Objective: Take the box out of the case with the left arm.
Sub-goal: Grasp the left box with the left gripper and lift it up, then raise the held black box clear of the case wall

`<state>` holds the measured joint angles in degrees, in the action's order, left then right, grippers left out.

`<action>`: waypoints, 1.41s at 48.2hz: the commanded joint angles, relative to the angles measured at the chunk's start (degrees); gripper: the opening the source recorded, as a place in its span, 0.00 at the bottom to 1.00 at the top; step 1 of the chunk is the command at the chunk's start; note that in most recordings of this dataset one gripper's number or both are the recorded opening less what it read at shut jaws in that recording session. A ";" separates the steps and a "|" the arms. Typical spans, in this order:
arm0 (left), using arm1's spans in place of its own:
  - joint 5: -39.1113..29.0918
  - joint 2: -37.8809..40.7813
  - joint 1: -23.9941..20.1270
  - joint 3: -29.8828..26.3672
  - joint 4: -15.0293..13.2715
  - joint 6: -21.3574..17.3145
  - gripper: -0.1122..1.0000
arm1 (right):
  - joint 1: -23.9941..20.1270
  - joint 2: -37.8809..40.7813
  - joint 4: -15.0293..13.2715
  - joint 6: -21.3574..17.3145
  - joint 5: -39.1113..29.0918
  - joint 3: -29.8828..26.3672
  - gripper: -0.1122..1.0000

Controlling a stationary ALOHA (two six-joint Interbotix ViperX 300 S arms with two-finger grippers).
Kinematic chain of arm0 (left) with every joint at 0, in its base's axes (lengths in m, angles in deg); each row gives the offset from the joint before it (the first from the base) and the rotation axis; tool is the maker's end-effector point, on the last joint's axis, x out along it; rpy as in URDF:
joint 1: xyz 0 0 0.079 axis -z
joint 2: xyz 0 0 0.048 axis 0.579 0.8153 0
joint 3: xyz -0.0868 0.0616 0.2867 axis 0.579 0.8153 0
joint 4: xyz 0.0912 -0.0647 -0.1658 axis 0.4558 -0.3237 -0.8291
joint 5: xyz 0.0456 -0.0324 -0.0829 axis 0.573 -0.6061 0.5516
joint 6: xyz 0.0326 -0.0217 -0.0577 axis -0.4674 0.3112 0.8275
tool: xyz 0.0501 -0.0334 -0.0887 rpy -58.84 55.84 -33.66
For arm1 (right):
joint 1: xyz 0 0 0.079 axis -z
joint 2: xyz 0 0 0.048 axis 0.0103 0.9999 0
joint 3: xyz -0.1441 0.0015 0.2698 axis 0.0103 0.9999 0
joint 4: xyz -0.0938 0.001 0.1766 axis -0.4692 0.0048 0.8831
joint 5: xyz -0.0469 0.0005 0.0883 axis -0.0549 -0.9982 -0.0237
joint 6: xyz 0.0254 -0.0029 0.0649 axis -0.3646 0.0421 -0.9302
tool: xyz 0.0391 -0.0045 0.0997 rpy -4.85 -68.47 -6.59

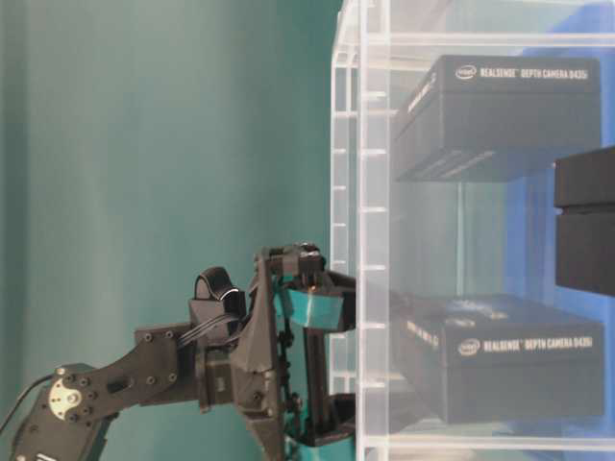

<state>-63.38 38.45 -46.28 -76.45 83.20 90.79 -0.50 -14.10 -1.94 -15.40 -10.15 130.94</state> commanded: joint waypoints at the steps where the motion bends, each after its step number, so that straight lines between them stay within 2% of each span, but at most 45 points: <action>1: -2.81 -3.25 0.44 -3.25 -0.26 -0.18 0.66 | 0.09 0.53 -0.09 -0.09 0.18 -1.67 0.12; 32: -23.55 -11.51 -1.41 -18.37 0.00 0.00 0.66 | 0.09 0.53 -0.09 -0.18 0.18 -1.67 0.12; 51: -31.03 -10.81 -1.41 -30.67 0.00 -0.35 0.66 | 0.00 0.62 0.00 -0.26 0.18 -1.58 0.12; 59: -34.28 -10.37 -1.41 -33.75 0.00 -0.44 0.66 | 0.09 0.70 0.00 -0.26 0.18 -1.49 0.12; 68: -35.77 -10.37 -1.41 -34.19 0.00 -0.18 0.66 | 0.00 1.41 0.00 -0.26 0.18 -1.41 0.12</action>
<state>-99.15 28.96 -47.60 -108.97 83.03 90.53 -0.50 -13.58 -1.85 -15.58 -10.15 130.94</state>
